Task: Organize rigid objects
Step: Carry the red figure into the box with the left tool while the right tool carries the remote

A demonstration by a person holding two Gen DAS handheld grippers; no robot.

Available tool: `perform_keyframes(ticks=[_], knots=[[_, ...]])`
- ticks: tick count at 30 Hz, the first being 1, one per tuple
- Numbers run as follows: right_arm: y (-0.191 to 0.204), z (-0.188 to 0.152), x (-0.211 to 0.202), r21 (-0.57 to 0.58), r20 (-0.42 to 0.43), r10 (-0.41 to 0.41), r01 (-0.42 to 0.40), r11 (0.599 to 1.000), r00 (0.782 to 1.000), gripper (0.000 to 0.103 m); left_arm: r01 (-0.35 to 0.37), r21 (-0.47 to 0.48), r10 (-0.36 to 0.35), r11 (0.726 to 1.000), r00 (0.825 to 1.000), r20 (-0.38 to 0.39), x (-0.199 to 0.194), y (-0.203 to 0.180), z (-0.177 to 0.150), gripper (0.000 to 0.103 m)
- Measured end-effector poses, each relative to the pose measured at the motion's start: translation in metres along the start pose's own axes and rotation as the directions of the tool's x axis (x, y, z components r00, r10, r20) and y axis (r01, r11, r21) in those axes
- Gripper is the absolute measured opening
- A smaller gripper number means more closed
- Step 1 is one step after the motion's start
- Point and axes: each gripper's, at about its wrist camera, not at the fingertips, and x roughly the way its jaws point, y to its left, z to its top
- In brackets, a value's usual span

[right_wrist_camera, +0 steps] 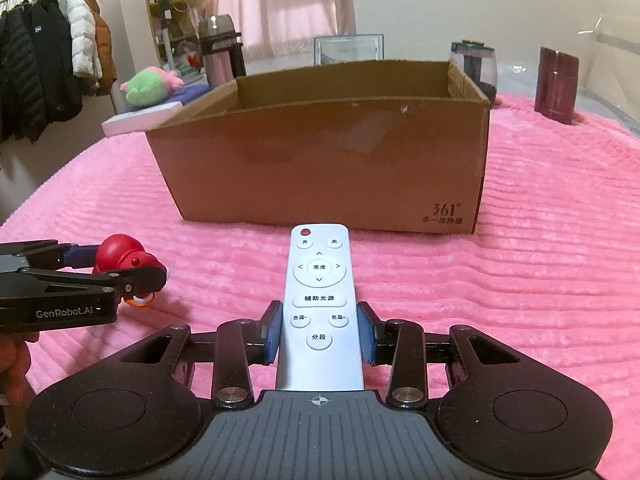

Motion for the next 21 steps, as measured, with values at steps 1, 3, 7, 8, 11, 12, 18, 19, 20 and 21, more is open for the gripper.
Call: perform_keyframes(ticks=[1, 3, 7, 8, 11, 12, 18, 19, 20, 21], knots=[[0.001, 0.0, -0.003, 0.001, 0.004, -0.001, 0.001, 1.0, 1.0, 0.035, 0.002, -0.003, -0.002, 1.0, 1.0, 0.004, -0.004, 0.0, 0.0, 0.063], [0.002, 0.0, -0.008, 0.003, 0.012, -0.003, 0.003, 1.0, 1.0, 0.035, 0.005, -0.002, -0.005, 1.0, 1.0, 0.012, -0.01, 0.0, 0.002, 0.063], [0.004, -0.001, -0.019, 0.009, 0.026, -0.007, 0.007, 1.0, 1.0, 0.035, 0.011, -0.001, -0.011, 1.0, 1.0, 0.025, -0.021, 0.0, 0.004, 0.063], [0.004, -0.001, -0.021, 0.012, 0.03, -0.008, 0.008, 1.0, 1.0, 0.035, 0.011, 0.0, -0.011, 1.0, 1.0, 0.027, -0.023, -0.001, 0.004, 0.063], [0.003, -0.002, -0.027, 0.021, 0.037, -0.011, 0.01, 1.0, 0.999, 0.035, 0.016, 0.004, -0.016, 1.0, 0.999, 0.034, -0.028, -0.001, 0.005, 0.063], [0.003, -0.002, -0.029, 0.023, 0.04, -0.012, 0.011, 1.0, 0.999, 0.035, 0.017, 0.006, -0.017, 1.0, 0.999, 0.036, -0.03, -0.002, 0.006, 0.063], [-0.009, -0.005, -0.038, 0.055, 0.049, -0.027, 0.024, 0.998, 0.998, 0.035, 0.034, 0.008, -0.034, 0.999, 0.999, 0.04, -0.035, -0.002, 0.007, 0.063], [-0.013, -0.006, -0.04, 0.064, 0.05, -0.032, 0.029, 0.998, 0.998, 0.035, 0.039, 0.01, -0.04, 0.999, 0.998, 0.04, -0.036, -0.003, 0.007, 0.063], [-0.017, -0.008, -0.042, 0.074, 0.051, -0.04, 0.036, 0.997, 0.998, 0.035, 0.044, 0.012, -0.044, 0.999, 0.998, 0.039, -0.036, -0.003, 0.008, 0.063], [-0.02, -0.008, -0.044, 0.082, 0.051, -0.048, 0.044, 0.996, 0.998, 0.035, 0.052, 0.015, -0.053, 0.999, 0.998, 0.039, -0.037, -0.002, 0.01, 0.063]])
